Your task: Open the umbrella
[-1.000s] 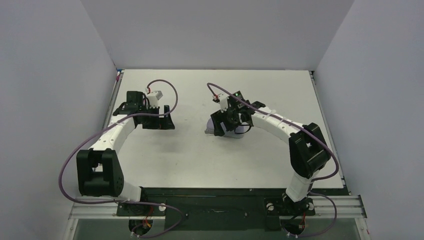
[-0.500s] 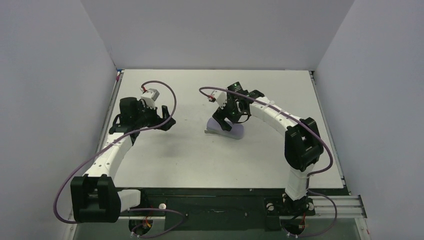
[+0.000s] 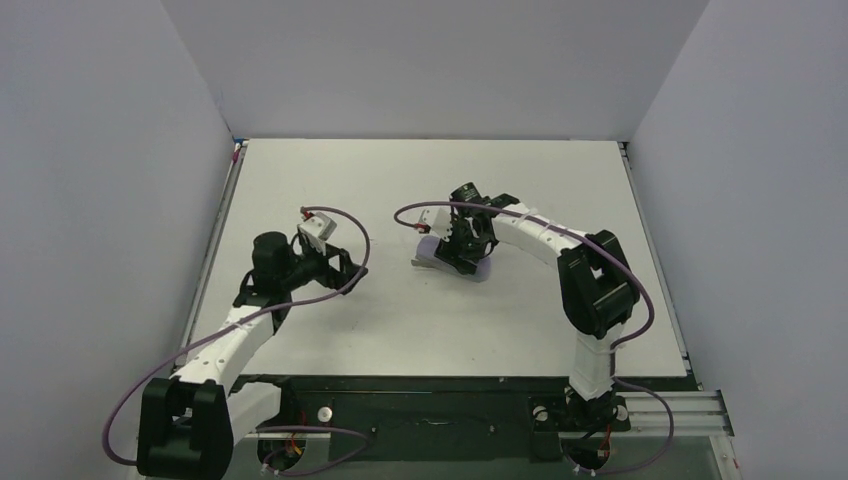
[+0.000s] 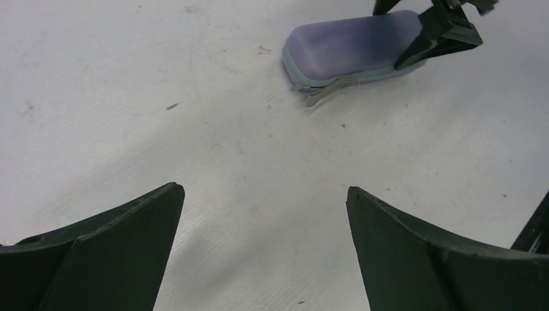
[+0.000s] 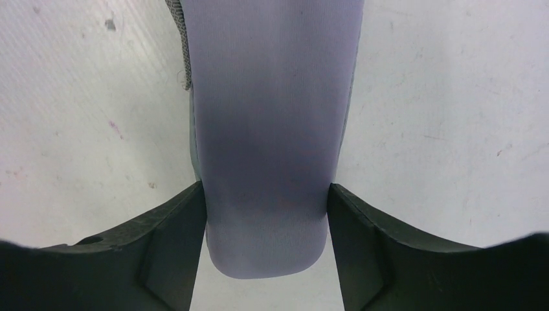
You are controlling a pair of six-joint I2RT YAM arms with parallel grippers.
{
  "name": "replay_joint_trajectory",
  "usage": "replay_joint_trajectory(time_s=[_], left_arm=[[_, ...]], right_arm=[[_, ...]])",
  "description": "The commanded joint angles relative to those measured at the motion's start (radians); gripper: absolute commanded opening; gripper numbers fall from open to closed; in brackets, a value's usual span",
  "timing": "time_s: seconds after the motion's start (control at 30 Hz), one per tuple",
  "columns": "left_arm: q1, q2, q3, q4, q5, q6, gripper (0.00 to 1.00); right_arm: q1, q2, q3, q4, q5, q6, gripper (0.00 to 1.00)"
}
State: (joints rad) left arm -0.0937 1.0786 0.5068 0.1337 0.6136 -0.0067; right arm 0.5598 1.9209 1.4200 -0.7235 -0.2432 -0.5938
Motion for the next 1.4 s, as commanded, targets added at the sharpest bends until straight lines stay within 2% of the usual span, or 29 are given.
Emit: replay_joint_trajectory(time_s=[0.0, 0.1, 0.23, 0.5, 0.67, 0.9, 0.97, 1.0, 1.07, 1.2, 1.37], left_arm=[[-0.132, -0.072, -0.093, 0.186, -0.017, 0.094, 0.97], [-0.27, -0.083, -0.123, 0.243, -0.08, 0.131, 1.0], [-0.393, -0.053, -0.154, 0.378, -0.144, 0.103, 0.9], [-0.639, 0.238, -0.174, 0.662, -0.398, 0.032, 0.76], [-0.695, 0.349, -0.152, 0.744, -0.434, -0.026, 0.65], [-0.707, 0.509, -0.123, 0.877, -0.425, 0.03, 0.55], [-0.706, 0.563, -0.108, 0.919, -0.422, 0.044, 0.53], [-0.706, 0.576, -0.104, 0.943, -0.421, 0.048, 0.52], [-0.709, 0.605, -0.096, 0.968, -0.409, 0.062, 0.51], [-0.711, 0.629, -0.094, 0.989, -0.394, 0.076, 0.51], [-0.711, 0.67, -0.086, 1.023, -0.412, 0.072, 0.5]], right_arm=[[0.0, -0.09, -0.136, -0.034, 0.006, -0.144, 0.53], [0.003, -0.15, -0.228, -0.026, -0.015, -0.226, 0.5], [-0.005, -0.225, -0.32, -0.02, -0.023, -0.319, 0.47], [-0.045, -0.33, -0.451, 0.009, -0.052, -0.441, 0.46], [-0.071, -0.342, -0.471, 0.018, -0.078, -0.442, 0.45], [-0.104, -0.36, -0.497, 0.014, -0.109, -0.46, 0.44], [-0.104, -0.361, -0.494, 0.013, -0.112, -0.449, 0.51], [-0.107, -0.361, -0.487, 0.007, -0.119, -0.435, 0.6], [-0.117, -0.37, -0.477, 0.005, -0.136, -0.41, 0.7], [-0.141, -0.425, -0.455, -0.011, -0.167, -0.374, 0.79], [-0.169, -0.439, -0.456, -0.03, -0.151, -0.378, 0.82]])
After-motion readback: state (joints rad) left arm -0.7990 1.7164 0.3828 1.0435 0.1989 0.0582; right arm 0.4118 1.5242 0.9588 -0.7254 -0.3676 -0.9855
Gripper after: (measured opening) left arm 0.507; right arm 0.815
